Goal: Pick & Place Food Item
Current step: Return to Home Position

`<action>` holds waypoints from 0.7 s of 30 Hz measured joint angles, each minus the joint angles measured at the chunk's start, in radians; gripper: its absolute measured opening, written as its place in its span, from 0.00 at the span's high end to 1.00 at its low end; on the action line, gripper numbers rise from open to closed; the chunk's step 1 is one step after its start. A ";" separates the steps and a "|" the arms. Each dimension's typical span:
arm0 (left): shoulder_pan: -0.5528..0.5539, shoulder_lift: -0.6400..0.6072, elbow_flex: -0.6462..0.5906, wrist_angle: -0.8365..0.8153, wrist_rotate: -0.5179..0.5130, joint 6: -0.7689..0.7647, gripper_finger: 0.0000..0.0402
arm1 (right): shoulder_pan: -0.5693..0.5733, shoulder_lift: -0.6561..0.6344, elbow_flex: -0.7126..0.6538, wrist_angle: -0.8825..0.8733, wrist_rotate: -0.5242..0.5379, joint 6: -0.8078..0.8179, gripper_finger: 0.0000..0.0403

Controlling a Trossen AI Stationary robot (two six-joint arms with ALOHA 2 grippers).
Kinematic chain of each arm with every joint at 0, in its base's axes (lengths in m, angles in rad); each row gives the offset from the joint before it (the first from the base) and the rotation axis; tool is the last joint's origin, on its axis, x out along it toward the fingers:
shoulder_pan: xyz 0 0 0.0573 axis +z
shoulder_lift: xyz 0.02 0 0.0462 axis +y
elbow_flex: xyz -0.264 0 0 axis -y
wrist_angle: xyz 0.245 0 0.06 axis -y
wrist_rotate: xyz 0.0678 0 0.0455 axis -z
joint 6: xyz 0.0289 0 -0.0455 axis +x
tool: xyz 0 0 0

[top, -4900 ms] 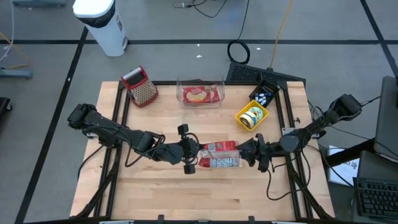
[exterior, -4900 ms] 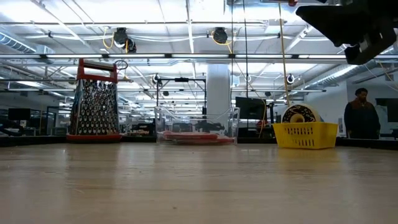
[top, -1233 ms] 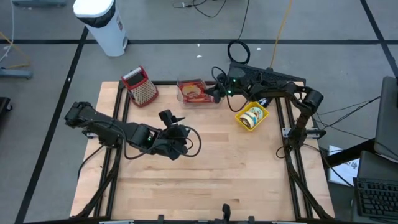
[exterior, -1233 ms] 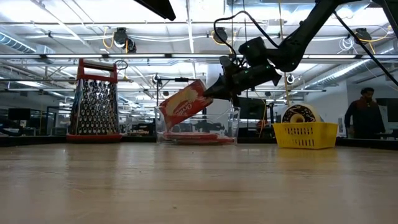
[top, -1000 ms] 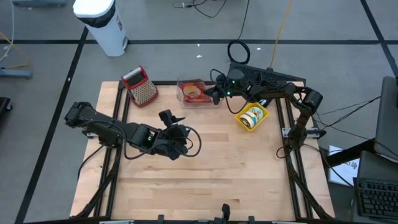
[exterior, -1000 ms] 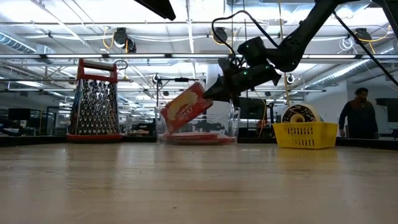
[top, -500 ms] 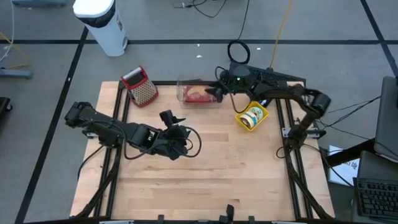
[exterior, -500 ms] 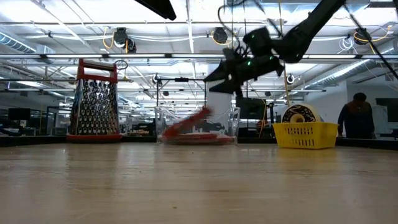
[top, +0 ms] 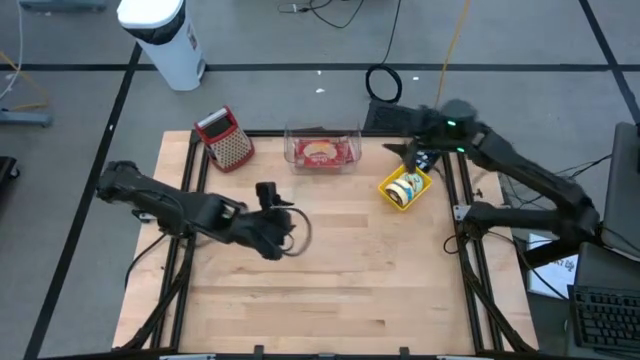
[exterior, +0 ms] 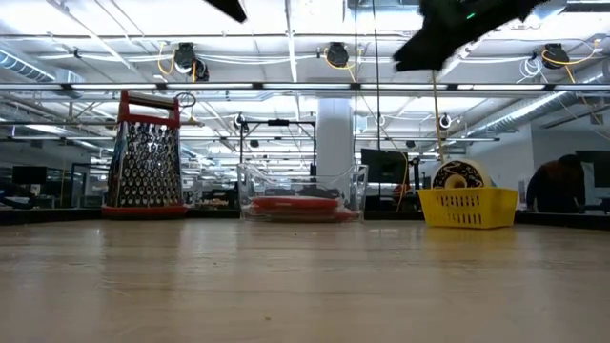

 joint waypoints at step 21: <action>0.276 -1.004 -1.060 0.951 0.489 -0.001 0.36 | 0.002 -0.738 -0.343 -0.171 0.011 0.141 0.42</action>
